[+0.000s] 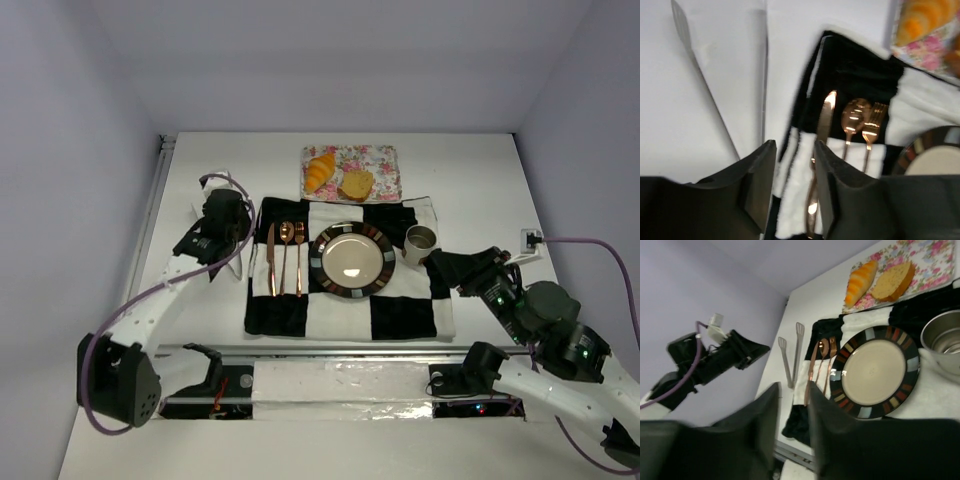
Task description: Place the bread
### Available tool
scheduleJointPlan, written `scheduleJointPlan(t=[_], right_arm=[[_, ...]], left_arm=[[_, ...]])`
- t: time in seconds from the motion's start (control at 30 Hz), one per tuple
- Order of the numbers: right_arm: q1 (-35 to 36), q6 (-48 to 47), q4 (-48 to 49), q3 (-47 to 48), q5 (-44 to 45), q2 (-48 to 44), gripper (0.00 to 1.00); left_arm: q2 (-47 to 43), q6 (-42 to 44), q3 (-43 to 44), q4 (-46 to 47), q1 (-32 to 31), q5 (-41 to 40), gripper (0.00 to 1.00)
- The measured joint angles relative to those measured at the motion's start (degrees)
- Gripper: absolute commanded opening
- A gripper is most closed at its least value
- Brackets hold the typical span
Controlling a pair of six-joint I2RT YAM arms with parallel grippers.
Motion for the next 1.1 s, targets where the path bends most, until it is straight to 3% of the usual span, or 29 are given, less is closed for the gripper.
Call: scheduleJointPlan(t=[0.07,0.13,0.6,0.83,0.9,0.97,1.1], right_arm=[[0.0,0.5,0.0,-1.2,-0.3,-0.3,0.51],[0.0,0.9,-0.1,-2.5,-1.1,-0.9,0.51],[0.0,2.5,-0.8,-3.6,-3.6,-2.0,0.52],[0.0,2.8,-0.9,-4.4,-4.3,-2.0,0.51],[0.0,2.9,-1.1,-4.5,-4.5,-2.0,0.52],[0.0,2.9,-1.1,-4.5,-4.5,-1.9,0.52],[0.0,2.9,-1.2,-4.5,-4.5,-1.6,0.52]], left_arm=[[3.3,0.4,0.0,0.6,2.0,-0.1,0.45],[6.3,0.6,0.0,1.4,4.1,0.1,0.45],[32.9,5.5,8.8,8.8,9.2,-0.1,0.29],[41.9,6.7,12.9,10.7,10.2,0.0,0.24],[43.1,6.8,13.9,11.0,10.3,0.1,0.17],[44.4,7.2,15.9,11.0,10.6,0.5,0.0],[45.8,7.6,17.7,11.1,11.0,0.6,0.0]])
